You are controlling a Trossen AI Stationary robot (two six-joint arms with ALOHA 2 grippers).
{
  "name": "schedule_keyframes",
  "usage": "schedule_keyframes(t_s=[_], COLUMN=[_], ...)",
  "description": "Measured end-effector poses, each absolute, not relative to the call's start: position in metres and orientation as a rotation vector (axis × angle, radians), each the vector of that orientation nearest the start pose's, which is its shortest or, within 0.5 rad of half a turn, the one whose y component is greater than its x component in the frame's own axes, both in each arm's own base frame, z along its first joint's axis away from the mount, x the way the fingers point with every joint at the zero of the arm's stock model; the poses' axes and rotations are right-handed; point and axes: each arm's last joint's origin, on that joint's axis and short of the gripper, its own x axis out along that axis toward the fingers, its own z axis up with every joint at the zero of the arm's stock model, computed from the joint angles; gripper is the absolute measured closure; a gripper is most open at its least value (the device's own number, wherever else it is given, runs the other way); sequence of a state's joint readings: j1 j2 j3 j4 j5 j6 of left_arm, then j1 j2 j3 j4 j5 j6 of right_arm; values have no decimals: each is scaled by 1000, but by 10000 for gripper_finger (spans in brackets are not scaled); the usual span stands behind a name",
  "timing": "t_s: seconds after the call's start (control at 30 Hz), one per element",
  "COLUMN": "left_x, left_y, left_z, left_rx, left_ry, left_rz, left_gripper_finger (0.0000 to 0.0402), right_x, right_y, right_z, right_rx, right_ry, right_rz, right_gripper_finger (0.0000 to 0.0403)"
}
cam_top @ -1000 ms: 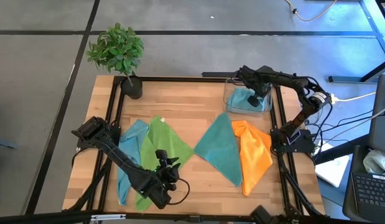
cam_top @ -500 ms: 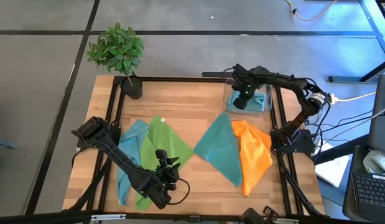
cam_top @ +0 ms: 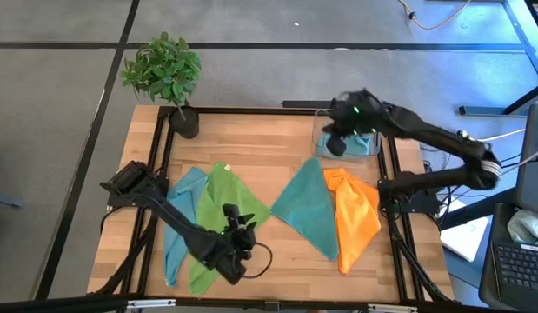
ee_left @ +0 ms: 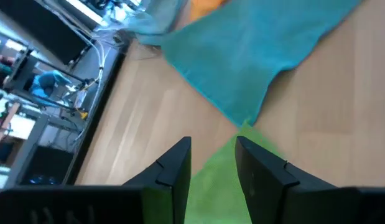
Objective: Fold microfiber towels
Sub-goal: Fold the blue microfiber towel
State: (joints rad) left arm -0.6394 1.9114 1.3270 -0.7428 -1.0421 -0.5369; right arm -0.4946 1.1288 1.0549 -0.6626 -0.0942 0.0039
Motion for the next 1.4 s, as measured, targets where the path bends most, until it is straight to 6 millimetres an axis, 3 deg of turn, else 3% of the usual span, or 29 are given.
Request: schedule_keyframes(t_s=[0.1,0.27,0.6,0.73,1.03,1.2,1.4], left_x=[323,352,378,382,392,396,398], left_y=[-184,-154,-102,-92,-71,-55,-43], left_z=[173,165,166,166,138,129,129], left_rx=[554,565,401,465,455,446,460], left_ry=[814,859,926,914,984,1012,1018], left_rz=[420,166,-102,-107,-139,-154,-77], left_gripper_finger=[285,285,285,285,282,284,286], right_x=[191,176,166,166,162,162,165], right_y=[-72,-29,21,32,54,54,49], right_z=[319,300,243,220,188,167,159], right_rx=[246,269,268,226,59,29,-30], right_ry=[594,508,654,683,628,567,544], right_rz=[-289,-185,-84,-114,-111,-112,-122], right_gripper_finger=[397,397,397,397,397,397,397])
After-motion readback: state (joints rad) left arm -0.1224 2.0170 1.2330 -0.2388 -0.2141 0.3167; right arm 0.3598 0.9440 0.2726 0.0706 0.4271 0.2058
